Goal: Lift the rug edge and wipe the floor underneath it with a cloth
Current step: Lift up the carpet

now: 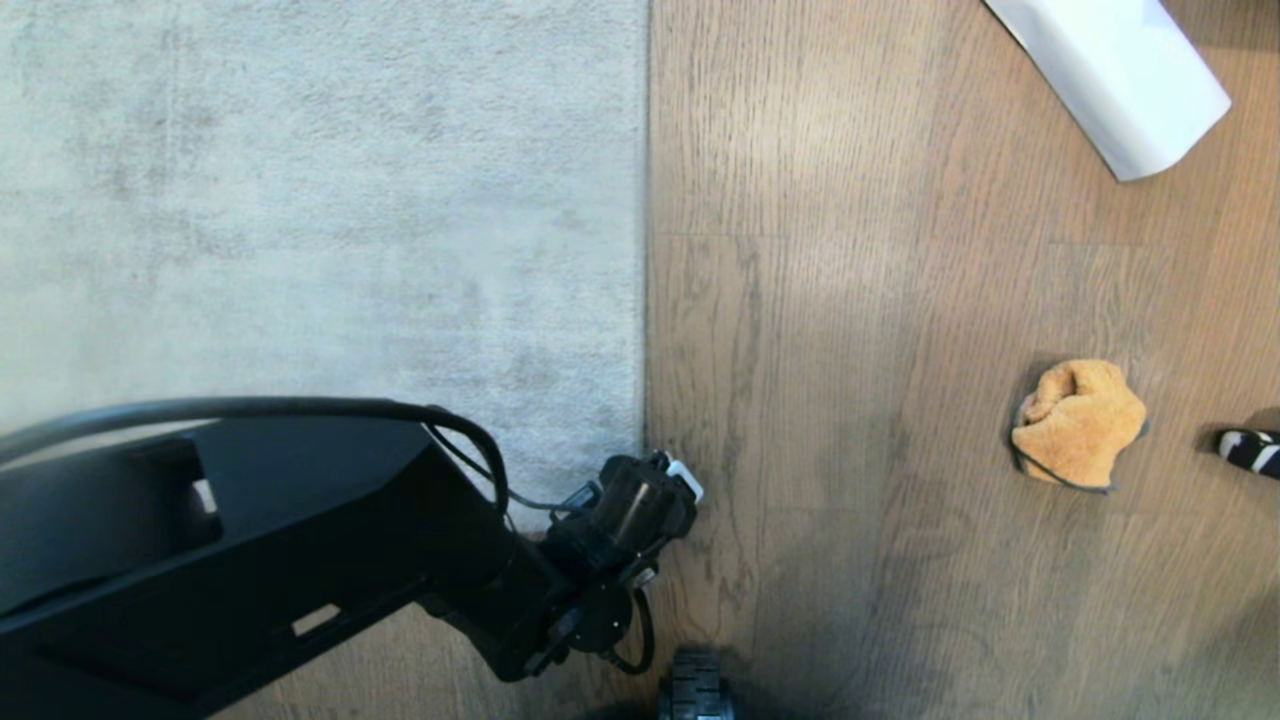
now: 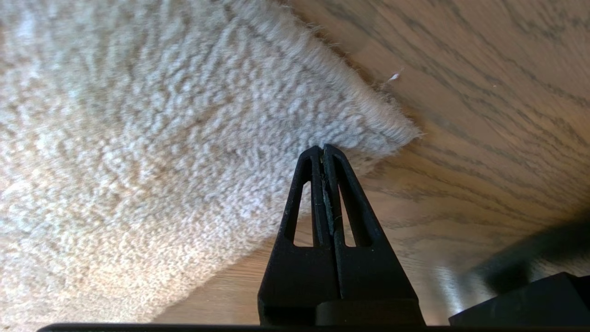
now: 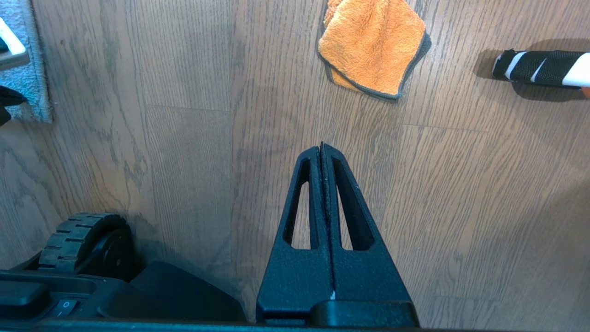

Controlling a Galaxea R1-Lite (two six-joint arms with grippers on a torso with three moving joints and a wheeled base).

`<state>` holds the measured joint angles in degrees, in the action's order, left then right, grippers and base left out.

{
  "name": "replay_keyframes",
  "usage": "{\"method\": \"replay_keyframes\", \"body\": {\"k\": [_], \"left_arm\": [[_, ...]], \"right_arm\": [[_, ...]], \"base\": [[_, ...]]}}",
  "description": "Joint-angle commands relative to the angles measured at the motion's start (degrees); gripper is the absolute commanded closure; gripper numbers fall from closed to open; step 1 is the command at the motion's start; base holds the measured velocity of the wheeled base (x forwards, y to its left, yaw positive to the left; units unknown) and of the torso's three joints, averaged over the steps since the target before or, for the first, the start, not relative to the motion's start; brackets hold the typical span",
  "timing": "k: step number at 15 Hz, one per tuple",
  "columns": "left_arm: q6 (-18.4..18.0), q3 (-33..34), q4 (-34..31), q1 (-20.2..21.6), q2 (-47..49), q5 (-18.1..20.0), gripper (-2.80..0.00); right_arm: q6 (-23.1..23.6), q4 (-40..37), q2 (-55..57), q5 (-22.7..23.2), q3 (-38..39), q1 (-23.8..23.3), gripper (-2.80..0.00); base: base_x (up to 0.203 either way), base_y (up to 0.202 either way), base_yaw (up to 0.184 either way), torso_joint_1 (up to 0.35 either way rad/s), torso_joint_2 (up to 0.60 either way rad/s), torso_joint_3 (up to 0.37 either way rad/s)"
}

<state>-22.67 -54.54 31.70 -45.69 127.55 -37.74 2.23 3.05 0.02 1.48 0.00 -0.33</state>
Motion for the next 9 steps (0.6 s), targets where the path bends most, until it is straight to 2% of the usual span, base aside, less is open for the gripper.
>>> {"method": "replay_keyframes", "body": {"k": [1,9], "left_arm": [[0.0,-0.3,0.2,-0.1,-0.6,-0.6,0.0],[1.1,-3.6,-0.4,-2.9,-0.5,-2.4,0.0]], "right_arm": [[0.1,0.0,0.0,0.0,0.0,0.0,0.0],[0.1,0.0,0.1,0.0,0.0,0.0,0.0]], "base": [[0.0,0.0,0.0,0.0,0.0,0.0],[0.0,0.0,0.0,0.0,0.0,0.0]]}}
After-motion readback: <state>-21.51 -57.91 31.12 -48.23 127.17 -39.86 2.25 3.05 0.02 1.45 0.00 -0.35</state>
